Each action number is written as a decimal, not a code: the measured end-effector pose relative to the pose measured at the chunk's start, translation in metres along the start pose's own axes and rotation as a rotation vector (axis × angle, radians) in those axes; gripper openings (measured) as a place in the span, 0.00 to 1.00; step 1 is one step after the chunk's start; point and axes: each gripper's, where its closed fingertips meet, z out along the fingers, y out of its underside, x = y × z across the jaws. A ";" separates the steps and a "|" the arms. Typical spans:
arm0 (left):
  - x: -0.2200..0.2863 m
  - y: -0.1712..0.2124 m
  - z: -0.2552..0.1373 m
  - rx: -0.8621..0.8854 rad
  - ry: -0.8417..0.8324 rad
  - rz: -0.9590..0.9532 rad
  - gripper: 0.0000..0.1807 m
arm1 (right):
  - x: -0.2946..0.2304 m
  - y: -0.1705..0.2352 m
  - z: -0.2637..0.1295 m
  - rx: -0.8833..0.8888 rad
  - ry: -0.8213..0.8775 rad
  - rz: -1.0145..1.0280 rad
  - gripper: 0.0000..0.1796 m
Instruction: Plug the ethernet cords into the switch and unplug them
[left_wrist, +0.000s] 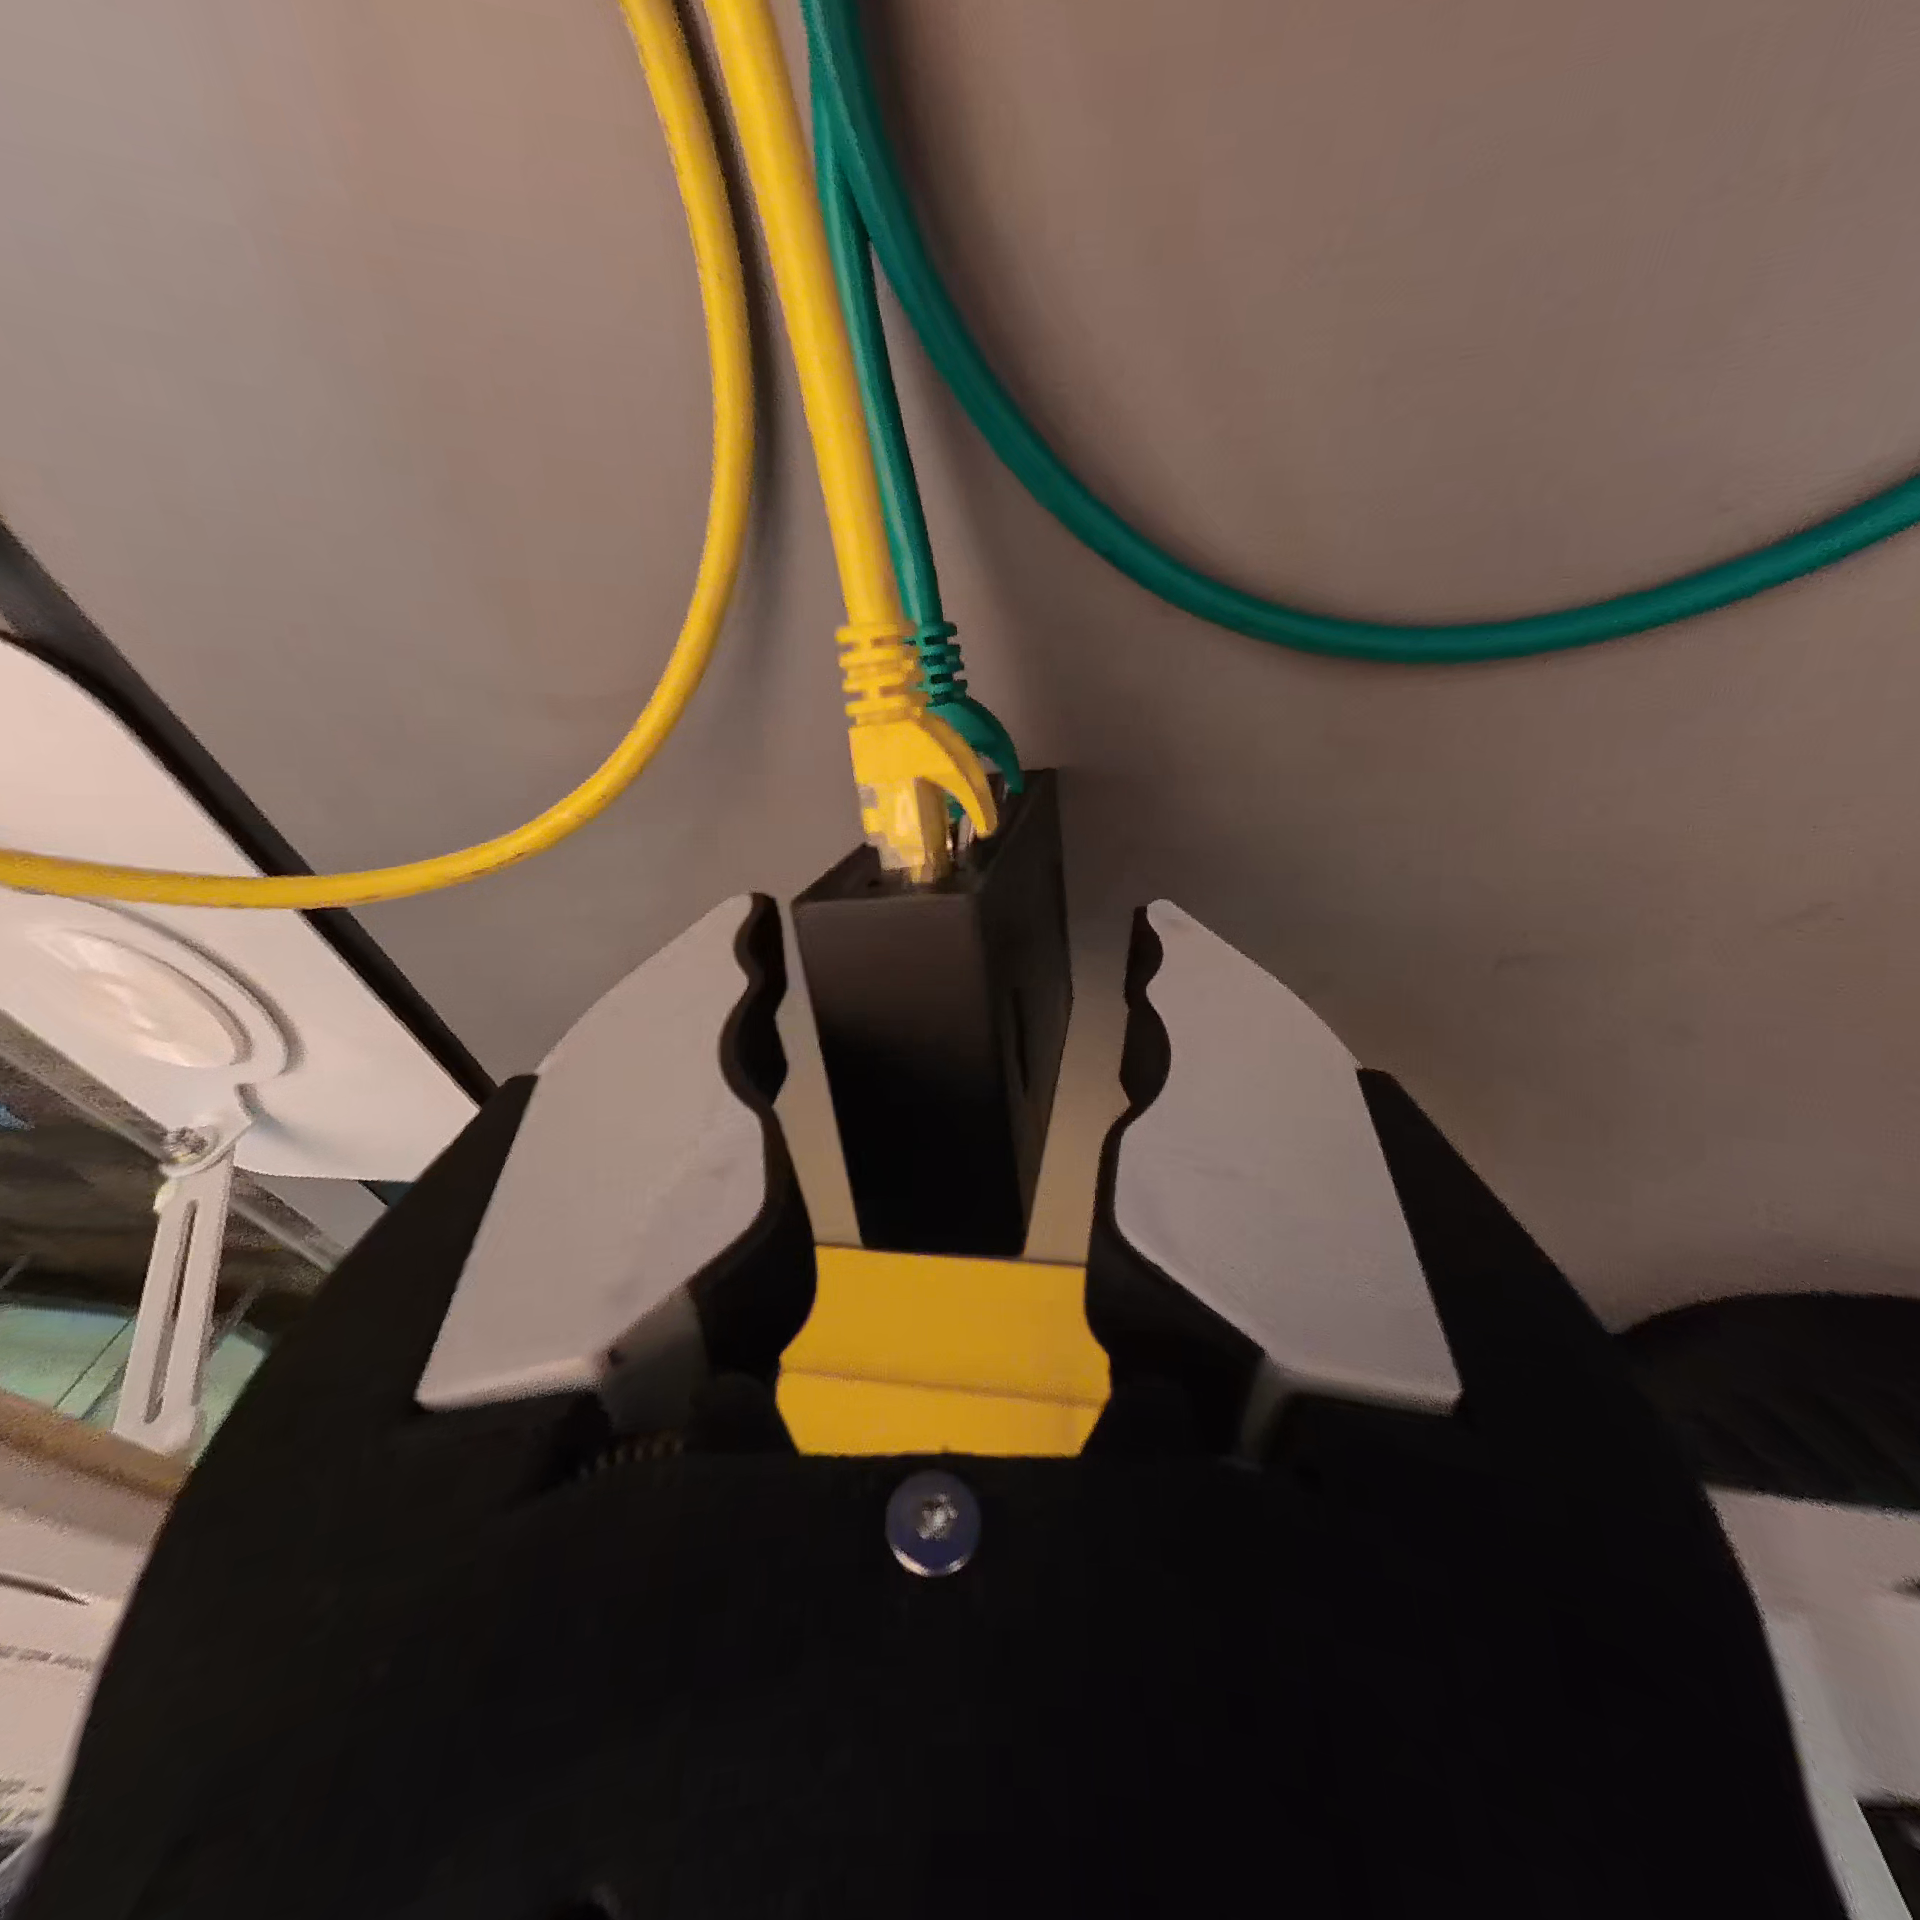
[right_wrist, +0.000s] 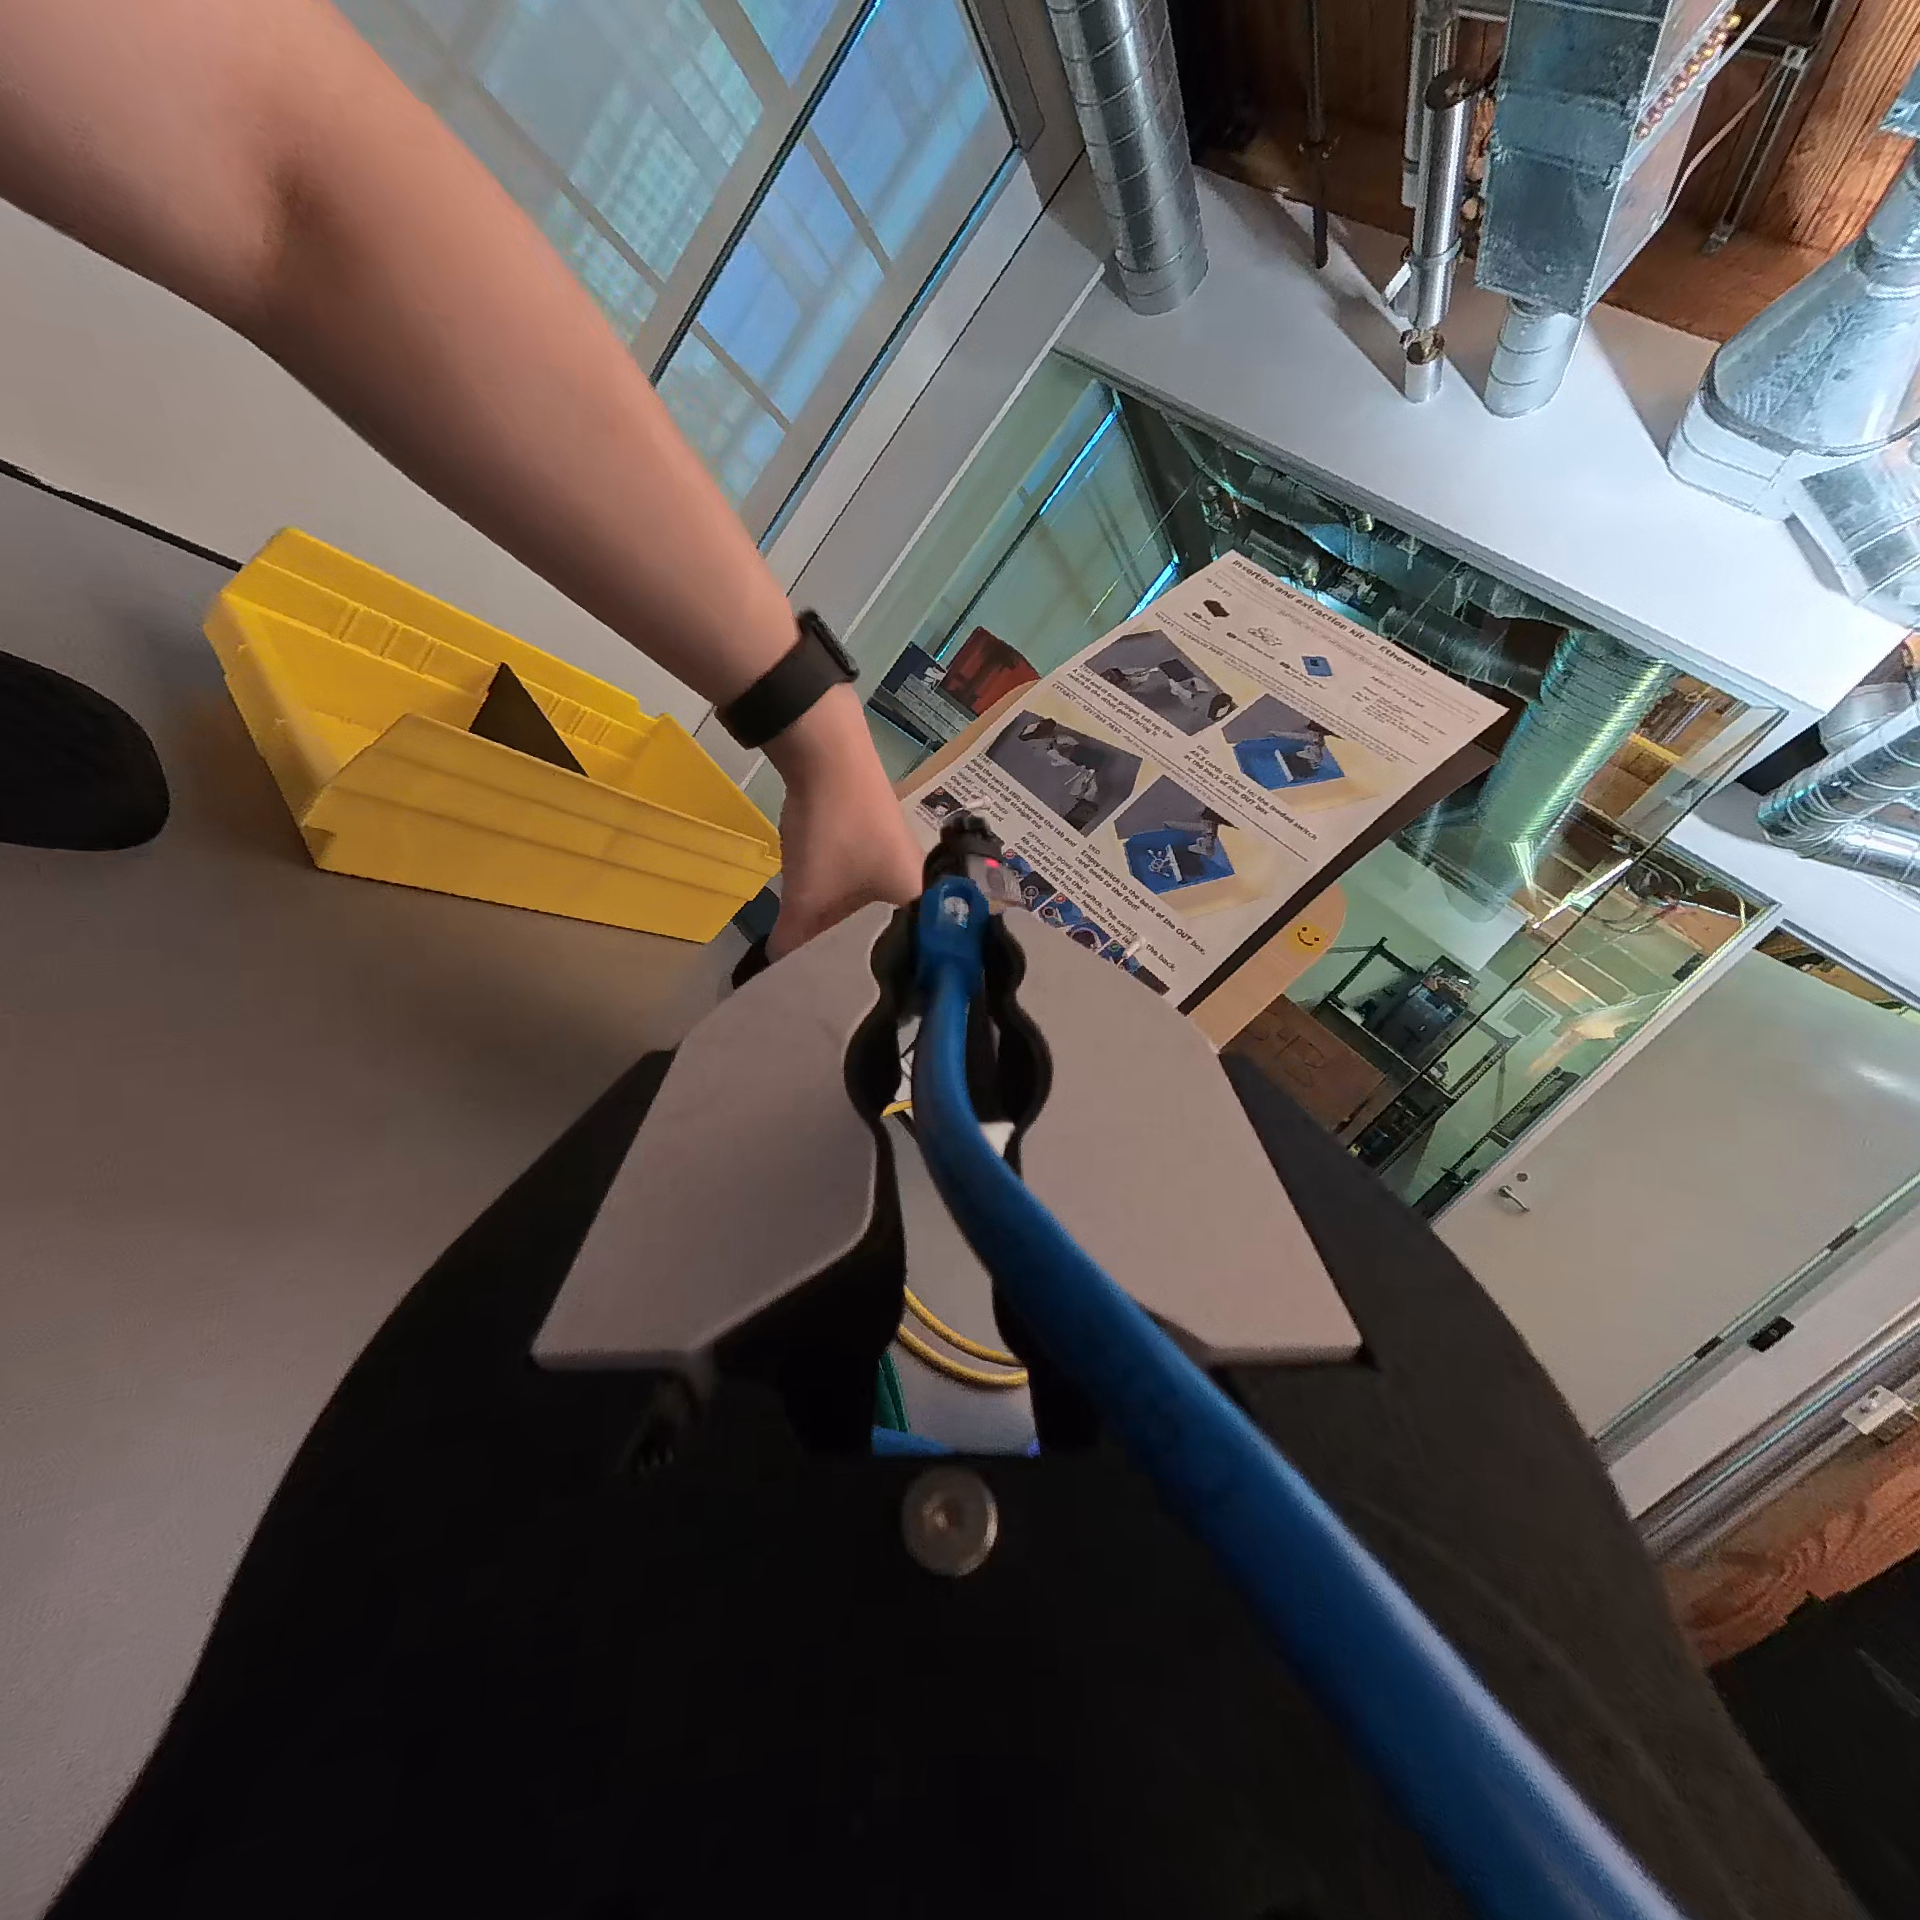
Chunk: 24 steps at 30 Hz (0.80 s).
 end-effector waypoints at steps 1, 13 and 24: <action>-0.001 -0.002 -0.003 0.036 -0.017 -0.013 0.36 | 0.000 0.001 0.000 -0.002 -0.001 0.000 0.08; -0.007 -0.004 -0.006 -0.024 -0.036 0.037 0.35 | -0.002 0.005 0.003 -0.018 -0.010 0.016 0.08; 0.018 0.016 0.010 -0.143 0.240 -0.051 0.21 | -0.002 0.013 0.000 -0.050 -0.023 0.007 0.08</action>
